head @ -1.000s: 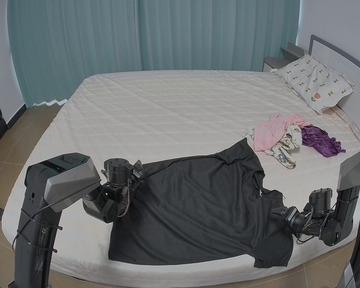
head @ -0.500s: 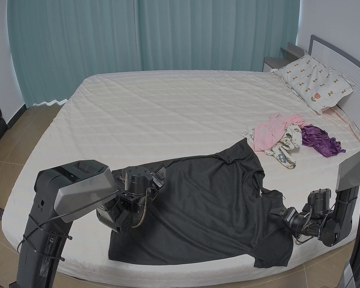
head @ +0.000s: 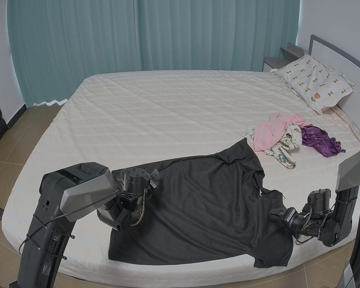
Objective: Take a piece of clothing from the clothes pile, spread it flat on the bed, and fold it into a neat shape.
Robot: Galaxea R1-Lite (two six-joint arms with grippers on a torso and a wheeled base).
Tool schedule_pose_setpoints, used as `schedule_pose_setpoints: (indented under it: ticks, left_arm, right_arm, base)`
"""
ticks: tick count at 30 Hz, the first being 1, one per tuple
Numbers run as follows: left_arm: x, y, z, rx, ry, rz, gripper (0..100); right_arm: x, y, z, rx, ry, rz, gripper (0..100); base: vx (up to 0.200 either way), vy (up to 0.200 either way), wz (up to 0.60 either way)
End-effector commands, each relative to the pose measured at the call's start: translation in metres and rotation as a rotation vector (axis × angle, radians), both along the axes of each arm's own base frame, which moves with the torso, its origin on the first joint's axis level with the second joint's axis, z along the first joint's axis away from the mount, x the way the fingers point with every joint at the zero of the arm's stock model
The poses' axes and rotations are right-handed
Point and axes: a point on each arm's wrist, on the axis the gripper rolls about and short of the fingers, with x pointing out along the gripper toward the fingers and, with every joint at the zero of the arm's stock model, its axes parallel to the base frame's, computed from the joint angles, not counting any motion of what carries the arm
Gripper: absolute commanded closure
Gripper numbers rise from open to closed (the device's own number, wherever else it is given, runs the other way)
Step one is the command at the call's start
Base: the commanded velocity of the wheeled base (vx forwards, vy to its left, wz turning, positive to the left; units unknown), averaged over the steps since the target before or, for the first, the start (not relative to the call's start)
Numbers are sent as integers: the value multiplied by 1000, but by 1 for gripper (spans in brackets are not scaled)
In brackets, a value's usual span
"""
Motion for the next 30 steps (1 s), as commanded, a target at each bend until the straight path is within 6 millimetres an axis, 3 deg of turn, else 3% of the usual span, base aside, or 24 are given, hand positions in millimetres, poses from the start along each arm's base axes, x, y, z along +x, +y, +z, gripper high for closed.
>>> schedule_pose_setpoints:
  ticks: [1,12,21,25,30]
  left_arm:
    - [9,21,-1,10,9,65,0]
    - [19,75,-6,142,30,243,0]
    - [20,97,0,137,30,292,0]
    - [21,96,16,77,-29,301,0]
    - [17,80,18,54,-34,259,0]
  right_arm:
    - [0,0,-1,-1,3,0,0]
    - [0,0,-1,-1,3,0,0]
    - [0,0,-1,-1,3,0,0]
    - [0,0,-1,0,3,1,0]
    - [0,0,-1,-1,3,0,0]
  base:
    - [0,0,0]
    - [0,0,0]
    - [0,0,0]
    - [0,0,0]
    - [0,0,0]
